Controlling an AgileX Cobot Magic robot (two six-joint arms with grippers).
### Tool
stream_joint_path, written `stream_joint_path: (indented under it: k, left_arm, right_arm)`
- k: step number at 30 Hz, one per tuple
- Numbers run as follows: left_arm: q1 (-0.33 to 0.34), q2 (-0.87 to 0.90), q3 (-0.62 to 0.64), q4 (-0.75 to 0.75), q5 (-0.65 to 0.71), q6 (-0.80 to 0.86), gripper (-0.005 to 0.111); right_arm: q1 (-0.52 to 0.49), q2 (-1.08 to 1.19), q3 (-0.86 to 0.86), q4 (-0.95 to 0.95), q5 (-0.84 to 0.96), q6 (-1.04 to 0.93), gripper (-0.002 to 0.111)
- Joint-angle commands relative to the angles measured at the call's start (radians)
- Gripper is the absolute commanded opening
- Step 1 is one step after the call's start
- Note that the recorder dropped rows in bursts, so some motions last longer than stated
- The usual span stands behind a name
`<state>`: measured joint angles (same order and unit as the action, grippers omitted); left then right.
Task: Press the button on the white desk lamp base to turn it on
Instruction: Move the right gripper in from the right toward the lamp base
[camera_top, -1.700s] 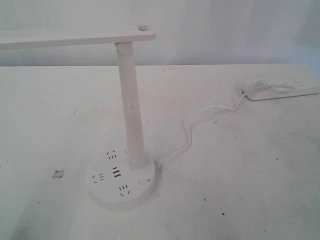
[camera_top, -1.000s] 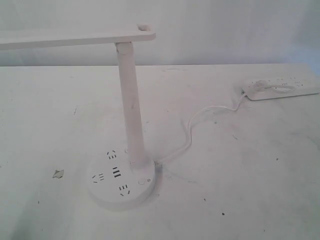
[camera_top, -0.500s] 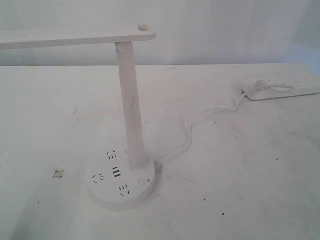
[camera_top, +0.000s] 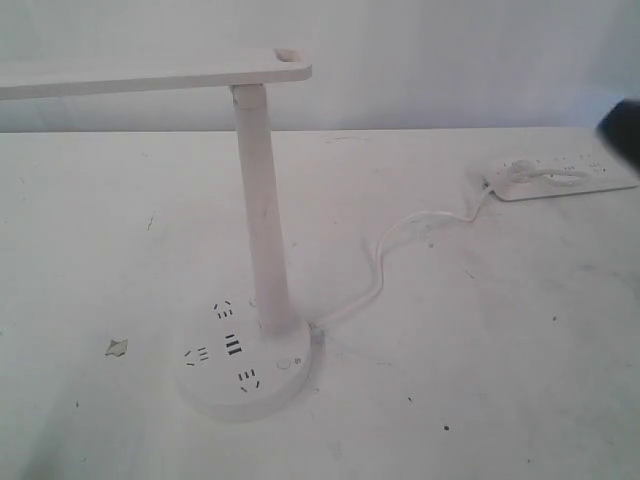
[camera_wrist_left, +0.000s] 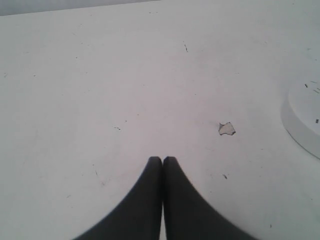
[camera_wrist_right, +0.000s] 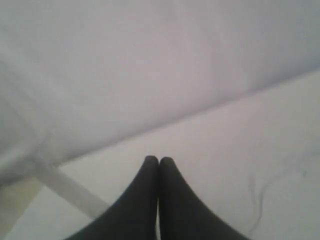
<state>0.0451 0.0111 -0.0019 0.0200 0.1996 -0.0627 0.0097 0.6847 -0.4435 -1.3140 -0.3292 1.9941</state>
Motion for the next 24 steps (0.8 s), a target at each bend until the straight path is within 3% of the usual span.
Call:
stream_joint_path:
  k: [1, 7, 11, 24]
  left_arm:
    - [0.002, 0.001, 0.002, -0.004, -0.001, 0.000, 0.000]
    - [0.002, 0.001, 0.002, -0.004, -0.001, 0.000, 0.000]
    - [0.002, 0.001, 0.002, -0.004, -0.001, 0.000, 0.000]
    - [0.002, 0.001, 0.002, -0.004, -0.001, 0.000, 0.000]
  right_arm:
    - [0.009, 0.286, 0.027, -0.139, -0.184, 0.110, 0.000]
    - [0.009, 0.605, 0.027, -0.119, -0.393, 0.044, 0.000]
    - [0.035, 0.746, 0.023, 0.001, -0.573, -0.070, 0.000]
    - [0.281, 0.983, -0.147, 0.120, -0.529, -0.162, 0.000]
